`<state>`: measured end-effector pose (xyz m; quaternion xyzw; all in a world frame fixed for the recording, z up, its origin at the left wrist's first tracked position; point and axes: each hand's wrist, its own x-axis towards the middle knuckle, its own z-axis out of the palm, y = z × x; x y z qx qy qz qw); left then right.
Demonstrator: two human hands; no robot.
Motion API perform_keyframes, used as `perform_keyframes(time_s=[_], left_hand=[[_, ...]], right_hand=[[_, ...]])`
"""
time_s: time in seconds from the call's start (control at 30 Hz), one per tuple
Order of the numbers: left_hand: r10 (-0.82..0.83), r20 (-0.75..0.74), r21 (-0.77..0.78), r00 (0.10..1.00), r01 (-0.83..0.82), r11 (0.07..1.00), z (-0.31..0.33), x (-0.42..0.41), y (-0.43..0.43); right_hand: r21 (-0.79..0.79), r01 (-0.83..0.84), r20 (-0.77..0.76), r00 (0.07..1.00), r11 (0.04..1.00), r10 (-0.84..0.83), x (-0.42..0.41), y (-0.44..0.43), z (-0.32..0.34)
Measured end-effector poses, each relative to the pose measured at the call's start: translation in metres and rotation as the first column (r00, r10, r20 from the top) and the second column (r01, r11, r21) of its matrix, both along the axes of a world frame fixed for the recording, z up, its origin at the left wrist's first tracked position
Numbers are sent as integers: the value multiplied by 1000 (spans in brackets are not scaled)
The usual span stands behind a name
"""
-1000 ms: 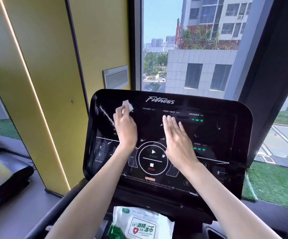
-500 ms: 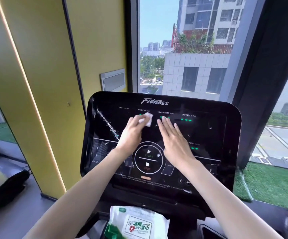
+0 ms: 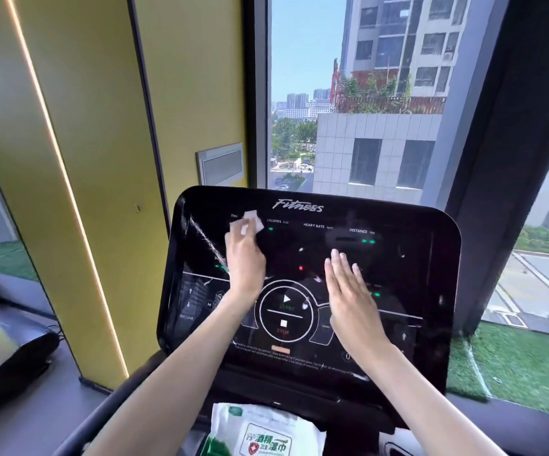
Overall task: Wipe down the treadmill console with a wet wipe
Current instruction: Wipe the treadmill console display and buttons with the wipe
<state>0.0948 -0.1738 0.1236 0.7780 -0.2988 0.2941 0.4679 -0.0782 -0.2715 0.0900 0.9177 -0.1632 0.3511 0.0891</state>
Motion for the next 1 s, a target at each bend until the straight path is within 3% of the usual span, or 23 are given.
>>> perform_keyframes(time_s=[0.07,0.13,0.2,0.27,0.3,0.33,0.37,0.43,0.5,0.57,0.63,0.67,0.7,0.77,0.8,0.87,0.93,1.0], left_hand=[[-218,262,215,940,163,963,-15,-23,-7],[-398,363,368,842,263,892,-24,-21,-5],[-323,315,215,892,265,940,-22,3,2],[-109,23,-112,994,111,987,-23,23,11],[-37,-113,-201,993,14,979,-25,24,13],[4,-145,-202,989,-33,979,-28,17,14],[10,-58,-127,998,-17,992,-32,8,13],[-195,250,148,949,162,976,-49,-10,17],[-343,344,302,874,243,922,-55,-5,27],[-218,170,95,961,204,974,-52,10,36],[-43,-68,-100,997,36,994,-50,8,38],[-34,-45,-78,998,31,996,-49,1,35],[-100,69,20,993,99,995,-51,-7,31],[-323,310,278,894,239,930,-62,-13,31],[-376,346,339,860,259,904,-62,-8,35],[-280,278,206,919,228,952,-62,8,42],[-71,84,-11,994,72,997,-62,10,43],[-88,144,52,986,81,995,-63,-5,35]], right_hand=[[6,19,7,1000,1000,-19,4,3,-1],[-5,40,10,999,999,-40,6,4,-2],[-35,47,17,999,998,-47,5,3,-4],[-59,30,14,999,998,-30,3,1,-4],[-58,27,9,1000,998,-26,3,0,-5],[-52,28,8,1000,998,-28,3,0,-5],[-39,28,11,1000,999,-28,4,1,-6],[-8,25,24,999,1000,-25,8,4,-6],[8,18,42,999,1000,-19,9,7,-6],[19,17,41,999,1000,-17,9,8,-6],[30,19,41,999,999,-20,9,9,-7],[37,21,43,999,999,-22,9,9,-7],[42,24,45,999,999,-26,11,9,-8],[39,29,51,998,999,-31,12,9,-9],[31,28,51,998,999,-29,11,8,-10],[7,17,44,999,1000,-18,8,6,-10],[-9,9,45,999,1000,-8,7,6,-10],[9,11,55,998,1000,-12,10,8,-10]])
